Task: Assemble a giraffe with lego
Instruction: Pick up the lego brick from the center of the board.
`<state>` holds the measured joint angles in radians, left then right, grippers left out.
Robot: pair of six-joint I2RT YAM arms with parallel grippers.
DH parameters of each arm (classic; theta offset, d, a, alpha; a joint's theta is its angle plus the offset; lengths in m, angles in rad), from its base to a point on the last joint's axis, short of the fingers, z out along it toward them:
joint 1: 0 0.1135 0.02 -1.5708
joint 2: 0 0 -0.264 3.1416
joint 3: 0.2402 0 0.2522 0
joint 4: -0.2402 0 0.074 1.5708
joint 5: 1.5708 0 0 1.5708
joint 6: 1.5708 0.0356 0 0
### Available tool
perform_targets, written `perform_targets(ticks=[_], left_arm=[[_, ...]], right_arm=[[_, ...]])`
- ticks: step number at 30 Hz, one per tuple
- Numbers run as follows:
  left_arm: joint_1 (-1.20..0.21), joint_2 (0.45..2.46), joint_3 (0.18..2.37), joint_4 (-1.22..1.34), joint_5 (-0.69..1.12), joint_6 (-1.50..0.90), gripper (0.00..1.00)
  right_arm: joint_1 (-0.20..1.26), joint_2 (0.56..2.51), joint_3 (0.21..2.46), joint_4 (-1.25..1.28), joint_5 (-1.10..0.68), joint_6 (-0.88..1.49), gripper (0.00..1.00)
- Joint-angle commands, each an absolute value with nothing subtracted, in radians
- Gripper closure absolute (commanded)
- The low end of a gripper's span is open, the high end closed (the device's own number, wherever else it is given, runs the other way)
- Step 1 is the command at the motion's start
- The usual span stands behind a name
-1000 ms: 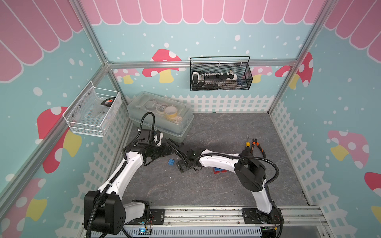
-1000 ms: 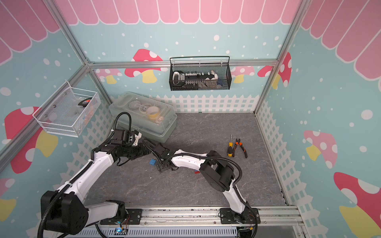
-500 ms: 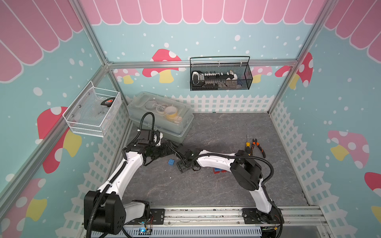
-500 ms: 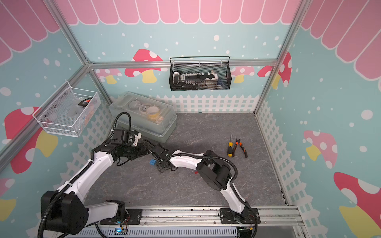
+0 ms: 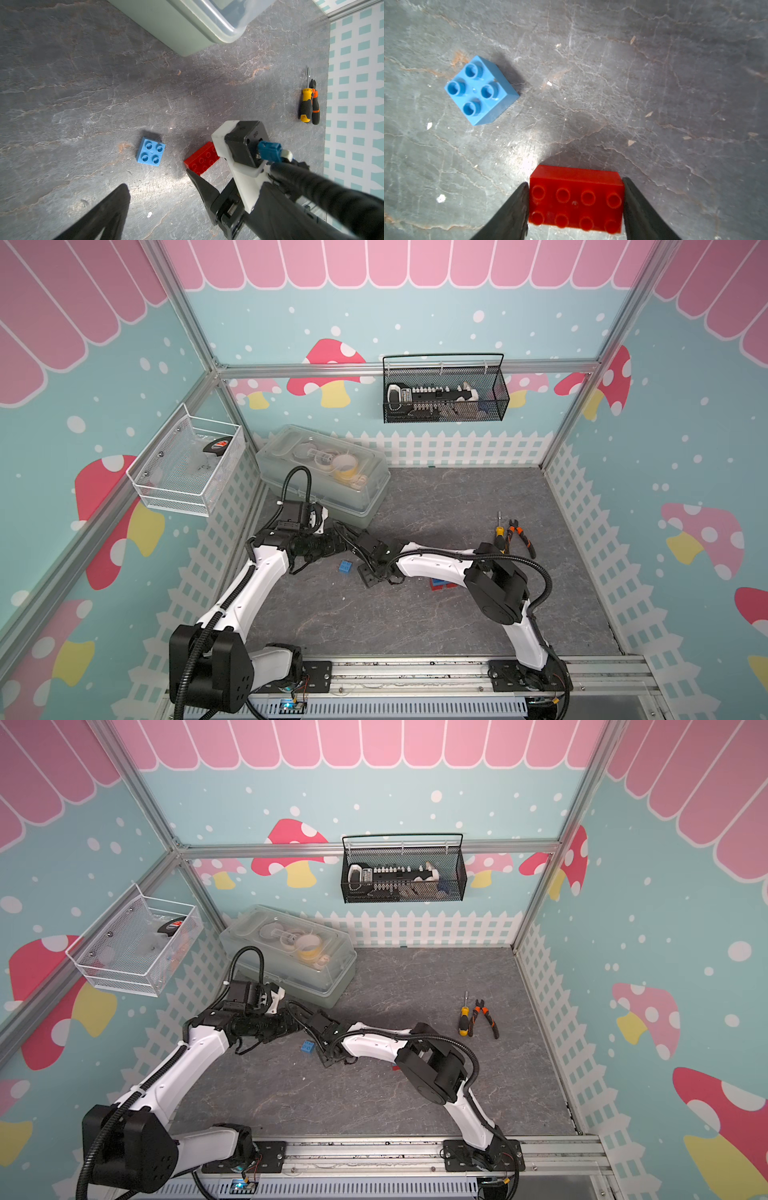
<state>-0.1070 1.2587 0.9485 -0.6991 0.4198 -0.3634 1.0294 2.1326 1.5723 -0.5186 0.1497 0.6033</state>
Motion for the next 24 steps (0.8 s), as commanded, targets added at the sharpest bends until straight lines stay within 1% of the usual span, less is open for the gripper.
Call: perform_targets(ticks=[1,7,17,20,24], left_arm=[[-0.105,1.261,0.944,-0.7,0.434,-0.364,0.03],[-0.117,1.267,0.943,-0.699,0.444,-0.362,0.03],[-0.16,1.268,0.944,-0.698,0.452,-0.354,0.03],[-0.171,1.269,0.943,-0.701,0.448,-0.352,0.03],[-0.177,1.268,0.943,-0.7,0.447,-0.351,0.03]], right_arm=[[1.035,2.12,1.581,-0.548,0.178,0.605,0.37],[1.025,2.068,1.54,-0.557,0.204,0.604,0.37],[0.975,2.002,1.425,-0.533,0.194,0.609,0.38],[0.966,1.993,1.401,-0.526,0.191,0.609,0.37],[0.962,1.983,1.379,-0.523,0.189,0.607,0.33]])
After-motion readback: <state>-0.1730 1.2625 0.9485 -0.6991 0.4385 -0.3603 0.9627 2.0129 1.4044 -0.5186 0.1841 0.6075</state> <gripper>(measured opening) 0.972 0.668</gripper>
